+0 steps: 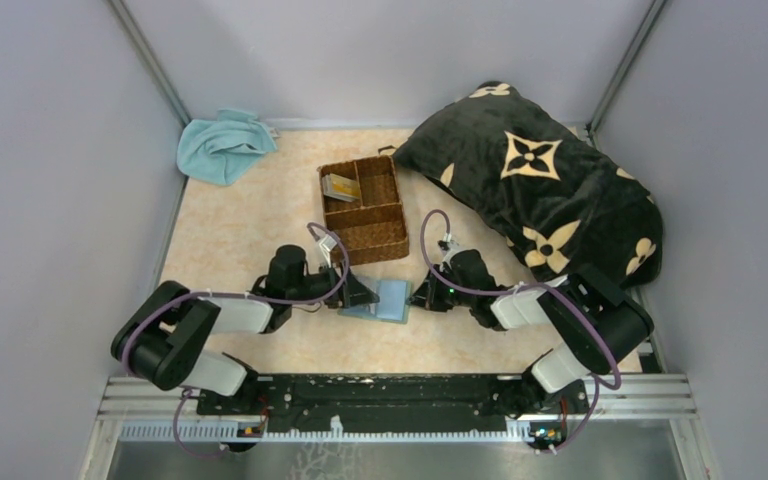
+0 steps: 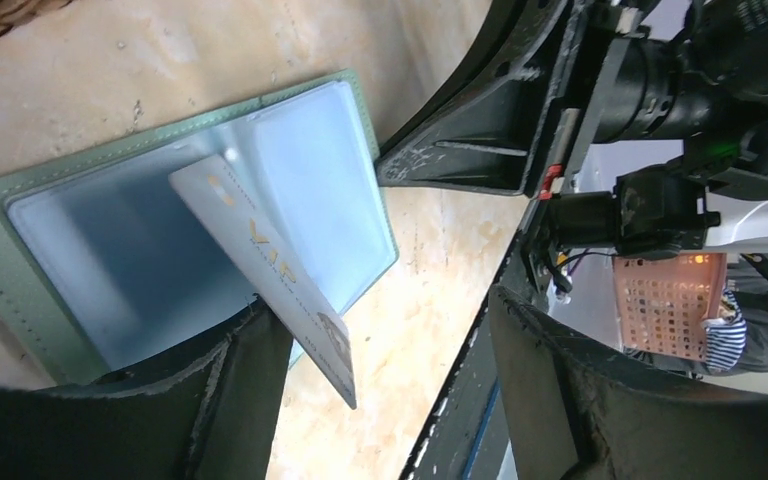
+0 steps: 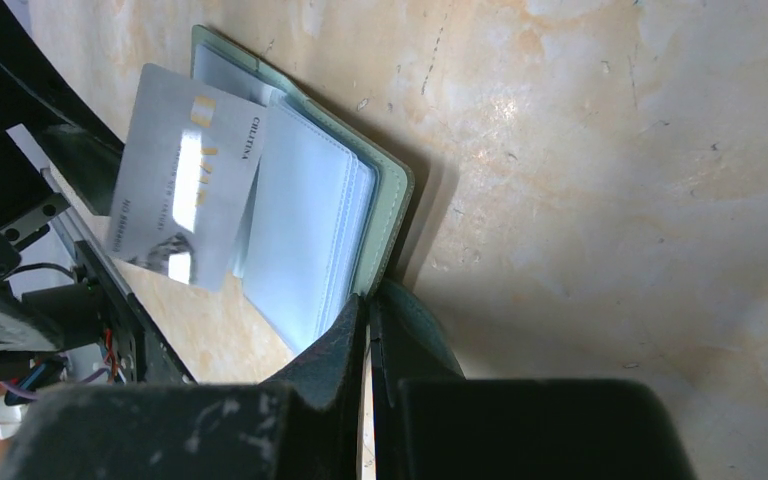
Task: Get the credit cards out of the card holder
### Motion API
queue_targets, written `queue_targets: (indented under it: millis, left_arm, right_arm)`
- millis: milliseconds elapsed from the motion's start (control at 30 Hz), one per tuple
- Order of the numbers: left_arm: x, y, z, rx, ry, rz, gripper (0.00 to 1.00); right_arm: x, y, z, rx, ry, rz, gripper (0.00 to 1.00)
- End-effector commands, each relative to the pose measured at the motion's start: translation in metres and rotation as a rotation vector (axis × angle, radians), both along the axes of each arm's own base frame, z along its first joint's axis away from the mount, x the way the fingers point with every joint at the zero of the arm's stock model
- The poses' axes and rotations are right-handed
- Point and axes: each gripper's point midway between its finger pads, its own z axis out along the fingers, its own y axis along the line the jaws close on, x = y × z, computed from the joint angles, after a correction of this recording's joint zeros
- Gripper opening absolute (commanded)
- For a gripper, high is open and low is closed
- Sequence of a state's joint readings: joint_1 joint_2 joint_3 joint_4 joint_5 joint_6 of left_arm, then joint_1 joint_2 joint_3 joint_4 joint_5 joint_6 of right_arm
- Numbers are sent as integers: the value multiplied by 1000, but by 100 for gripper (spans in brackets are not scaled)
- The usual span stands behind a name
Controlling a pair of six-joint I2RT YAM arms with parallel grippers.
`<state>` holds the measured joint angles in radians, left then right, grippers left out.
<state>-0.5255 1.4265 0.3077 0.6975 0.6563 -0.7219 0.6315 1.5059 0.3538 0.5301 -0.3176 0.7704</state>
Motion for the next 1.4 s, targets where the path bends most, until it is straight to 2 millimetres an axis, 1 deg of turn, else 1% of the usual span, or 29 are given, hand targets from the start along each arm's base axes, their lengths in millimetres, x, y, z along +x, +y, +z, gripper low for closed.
queue_targets:
  millis: [0,67,167,200,267,333,367,400,433,467,500,633,733,833,933,1033,1167,1267,1300,1367]
  left_arm:
    - [-6,5,-18,40,26,-11,74]
    - [-5,6,-20,44,32,0,70]
    - [-2,10,-23,65,34,36,55]
    - [-1,10,-23,68,34,43,49]
    - [0,11,-22,70,32,48,41]
    - [0,11,-22,73,33,49,27]
    - [0,11,-22,76,36,50,22]
    - [0,11,-23,78,36,53,19]
    - [1,12,-23,79,37,55,12]
    - [0,12,-23,81,37,54,3]
    - [1,12,-24,84,38,56,0]
    - [1,13,-24,89,36,57,0]
    - [1,14,-18,93,19,59,0]
    - [4,20,-13,128,-16,83,0]
    - [10,31,-5,171,-78,131,0]
    - [12,38,4,195,-125,161,0]
    - [13,43,22,181,-189,180,0]
    - [3,35,37,123,-264,101,0]
    - [-3,31,42,88,-294,60,0]
    - [-15,23,52,17,-331,-20,0]
  right_arm:
    - [-1,-9,-13,-47,19,-15,0]
    - [-2,-10,-14,-47,21,-15,0]
    - [-2,-10,-14,-47,23,-16,0]
    - [-2,-10,-15,-49,23,-17,0]
    - [-2,-10,-15,-45,24,-14,0]
    - [-2,-9,-15,-42,24,-12,0]
    - [-2,-8,-14,-39,23,-12,0]
    - [-2,-8,-14,-37,23,-11,0]
    - [-2,-8,-14,-36,24,-9,0]
    - [-2,-8,-14,-34,24,-8,0]
    - [-3,-8,-14,-34,24,-7,0]
    - [-4,-8,-14,-34,23,-3,0]
    - [-5,-8,-12,-30,18,2,0]
    - [-6,-4,-2,-5,5,21,0]
    - [-9,6,17,49,-16,88,0]
    - [-14,19,41,116,-52,178,0]
    - [-18,22,65,141,-104,237,0]
    - [-21,22,88,154,-162,274,1]
    - [-24,23,98,173,-184,298,3]
    - [-27,25,123,218,-247,337,9]
